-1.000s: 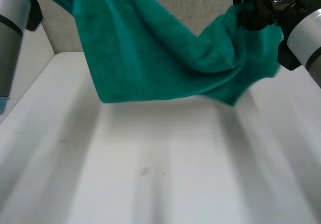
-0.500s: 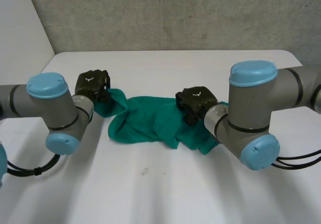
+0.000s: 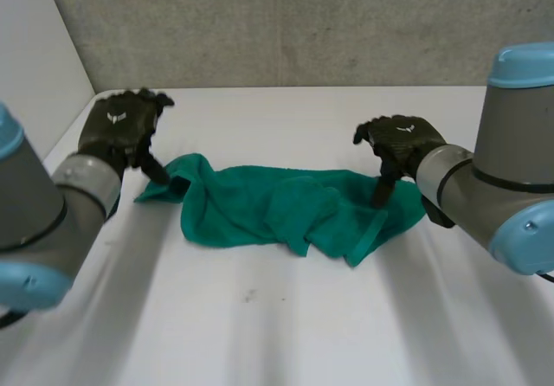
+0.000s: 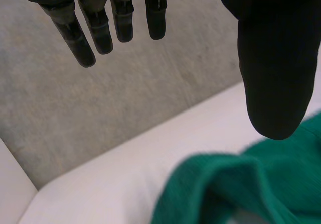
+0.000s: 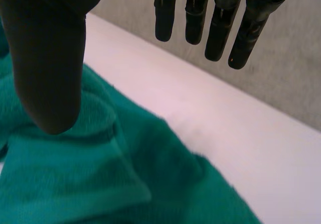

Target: Fold the towel.

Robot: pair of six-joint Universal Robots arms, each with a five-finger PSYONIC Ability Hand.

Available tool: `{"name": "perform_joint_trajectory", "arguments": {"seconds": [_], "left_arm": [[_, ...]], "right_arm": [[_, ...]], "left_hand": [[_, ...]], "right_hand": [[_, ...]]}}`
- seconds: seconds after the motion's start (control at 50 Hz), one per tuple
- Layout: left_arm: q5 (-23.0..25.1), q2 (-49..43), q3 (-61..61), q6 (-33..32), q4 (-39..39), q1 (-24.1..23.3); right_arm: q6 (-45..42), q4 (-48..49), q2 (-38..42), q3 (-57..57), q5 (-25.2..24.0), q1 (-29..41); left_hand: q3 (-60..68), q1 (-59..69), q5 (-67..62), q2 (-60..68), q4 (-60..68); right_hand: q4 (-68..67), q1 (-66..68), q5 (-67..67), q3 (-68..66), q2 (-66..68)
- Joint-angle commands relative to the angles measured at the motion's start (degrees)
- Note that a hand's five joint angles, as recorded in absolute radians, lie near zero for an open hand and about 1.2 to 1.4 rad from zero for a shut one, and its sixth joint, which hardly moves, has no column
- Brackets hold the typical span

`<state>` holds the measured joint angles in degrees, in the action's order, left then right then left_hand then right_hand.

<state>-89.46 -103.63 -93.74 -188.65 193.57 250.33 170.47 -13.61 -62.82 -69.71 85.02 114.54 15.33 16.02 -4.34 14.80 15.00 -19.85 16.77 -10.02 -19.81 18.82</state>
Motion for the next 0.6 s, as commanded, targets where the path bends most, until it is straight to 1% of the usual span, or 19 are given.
{"name": "perform_joint_trajectory", "arguments": {"seconds": [0.02, 0.04, 0.12, 0.24, 0.3, 0.32, 0.34, 0.36, 0.38, 0.4, 0.42, 0.5, 0.54, 0.6], "left_arm": [[-0.4, 1.9, -9.3, -4.4, 0.4, -3.7], [-0.4, 0.5, -9.7, -5.1, 0.4, -4.6], [-0.7, -4.5, -9.0, -5.7, 0.3, -5.6], [-3.2, -9.0, -7.0, -5.9, 0.4, -5.6], [-4.1, -11.7, -5.8, -5.9, 0.7, -5.6], [-4.3, -12.2, -5.2, -5.9, 0.8, -5.6], [-4.5, -13.3, -4.4, -5.9, 1.3, -5.6], [-4.5, -13.3, -4.3, -5.9, 1.3, -5.6], [-4.5, -13.9, -3.8, -5.9, 1.6, -5.6], [-4.5, -13.9, -3.8, -5.9, 1.6, -5.6], [-4.5, -15.7, -2.2, -5.9, 2.7, -5.6], [-4.4, -17.6, 0.0, -5.9, 3.4, -5.3], [-4.4, -18.1, 0.8, -5.9, 3.5, -5.1], [-4.1, -19.4, 2.5, -5.9, 3.6, -5.1]], "right_arm": [[-0.1, -4.4, 4.9, 1.4, -2.1, -1.9], [-0.1, -4.4, 5.6, 1.5, -2.2, -1.8], [-0.1, -4.4, 8.1, 2.0, -2.4, -1.2], [0.4, -4.4, 13.1, 4.2, -2.6, -1.1], [0.6, -4.4, 14.3, 4.9, -2.6, -1.1], [0.6, -4.0, 15.1, 5.4, -2.6, -1.2], [0.6, -3.9, 15.2, 5.4, -2.6, -1.2], [0.6, -3.9, 15.2, 5.4, -2.6, -1.2], [0.6, -3.9, 15.3, 5.5, -2.6, -1.2], [0.6, -3.7, 15.4, 5.7, -2.6, -1.2], [0.6, -3.5, 15.4, 5.7, -2.5, -1.2], [0.9, -1.5, 15.2, 4.8, -2.5, -1.7], [1.2, 1.4, 12.6, 2.8, -2.2, -1.9], [1.1, 2.9, 7.7, 0.2, -2.5, -2.1]], "left_hand": [[6.6, 6.0, -7.6, 7.2, 7.0], [8.3, 7.6, -9.3, 8.9, 8.7], [8.3, 7.6, -9.3, 8.9, 8.7], [8.3, 7.6, -9.3, 8.9, 8.7], [8.3, 7.6, -9.3, 8.9, 8.7], [8.3, 7.6, -9.3, 8.9, 8.7], [8.3, 7.6, -9.3, 8.9, 8.7], [8.3, 7.6, -9.3, 8.9, 8.7], [8.5, 7.8, -9.5, 9.0, 8.8], [8.5, 7.8, -9.5, 9.0, 8.8], [8.5, 7.8, -9.5, 9.0, 8.8], [11.9, 11.2, -12.9, 12.4, 12.2], [12.7, 12.0, -13.7, 13.2, 13.0], [15.6, 14.9, -16.6, 16.1, 15.9]], "right_hand": [[-6.4, 9.5, -6.2, -6.4, 7.4], [-6.4, 9.5, -6.2, -6.4, 7.4], [-6.4, 9.5, -6.2, -6.4, 7.4], [-6.4, 9.5, -6.2, -6.4, 7.4], [-8.1, 11.1, -7.9, -8.1, 9.1], [-16.2, 19.3, -16.1, -16.3, 17.3], [-20.0, 23.1, -19.8, -20.0, 21.0], [-20.0, 23.1, -19.8, -20.0, 21.0], [-24.7, 27.8, -24.5, -24.7, 25.7], [-53.9, 56.9, -53.7, -53.9, 54.9], [-60.1, 63.2, -59.9, -60.1, 61.1], [-60.2, 63.2, -60.0, -60.2, 61.2], [-60.2, 63.2, -60.0, -60.2, 61.2], [-60.2, 63.2, -60.0, -60.2, 61.2]]}}
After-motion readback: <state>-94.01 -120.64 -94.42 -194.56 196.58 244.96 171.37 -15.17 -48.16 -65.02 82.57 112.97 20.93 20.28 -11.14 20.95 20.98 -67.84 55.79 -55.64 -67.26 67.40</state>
